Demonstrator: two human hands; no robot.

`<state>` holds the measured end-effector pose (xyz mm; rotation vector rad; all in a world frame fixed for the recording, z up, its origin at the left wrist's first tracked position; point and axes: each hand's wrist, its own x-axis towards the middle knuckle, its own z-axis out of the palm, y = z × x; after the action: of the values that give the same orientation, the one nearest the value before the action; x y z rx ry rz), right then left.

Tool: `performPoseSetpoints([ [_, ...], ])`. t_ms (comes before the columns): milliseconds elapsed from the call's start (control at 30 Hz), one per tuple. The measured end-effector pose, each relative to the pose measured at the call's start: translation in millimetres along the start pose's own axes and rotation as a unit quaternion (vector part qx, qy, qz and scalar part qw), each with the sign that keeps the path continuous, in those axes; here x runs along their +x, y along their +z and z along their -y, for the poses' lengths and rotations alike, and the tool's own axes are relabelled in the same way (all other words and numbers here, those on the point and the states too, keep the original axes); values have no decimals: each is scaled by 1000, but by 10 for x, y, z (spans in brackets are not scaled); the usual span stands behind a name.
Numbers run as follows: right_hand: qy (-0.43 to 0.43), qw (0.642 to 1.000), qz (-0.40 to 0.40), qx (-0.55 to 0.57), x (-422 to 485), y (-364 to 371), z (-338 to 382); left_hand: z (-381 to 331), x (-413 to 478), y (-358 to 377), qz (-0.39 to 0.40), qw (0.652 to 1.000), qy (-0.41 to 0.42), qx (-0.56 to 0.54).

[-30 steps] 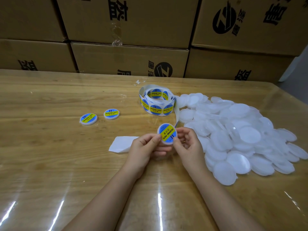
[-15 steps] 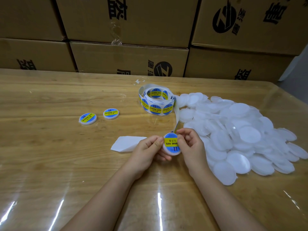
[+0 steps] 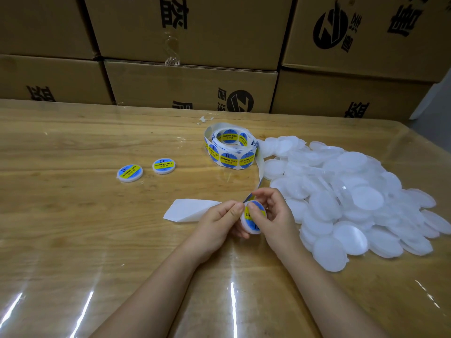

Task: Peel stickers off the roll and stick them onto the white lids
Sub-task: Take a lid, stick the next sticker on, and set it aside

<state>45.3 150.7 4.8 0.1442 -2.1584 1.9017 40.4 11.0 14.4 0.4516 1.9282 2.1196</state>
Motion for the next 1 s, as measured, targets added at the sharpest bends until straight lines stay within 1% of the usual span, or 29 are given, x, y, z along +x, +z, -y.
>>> performPoseSetpoints([
  [167,-9,999,28,-15,-25,22,34,16,11,-3,-11,1000,5,11],
  [267,-10,999,49,-17,-42,21,55,29,20,-15,-22,1000,7,-1],
  [367,-10,997,67,21,-72,35,68,37,34,-30,-46,998,4,-39],
  [433,-11,997,64,34,-82,43,73,38,43,-38,-63,996,4,-67],
  [567,-17,999,45,-15,-47,42,62,25,65,-67,-86,989,-4,-120],
  [733,-22,999,16,20,0,16,21,-1,58,-86,-65,986,-16,-151],
  [867,-17,999,5,32,16,1,13,-10,46,-73,-20,990,-31,-133],
  [1000,-9,1000,20,18,-4,7,17,-10,34,-84,-12,990,-37,-133],
])
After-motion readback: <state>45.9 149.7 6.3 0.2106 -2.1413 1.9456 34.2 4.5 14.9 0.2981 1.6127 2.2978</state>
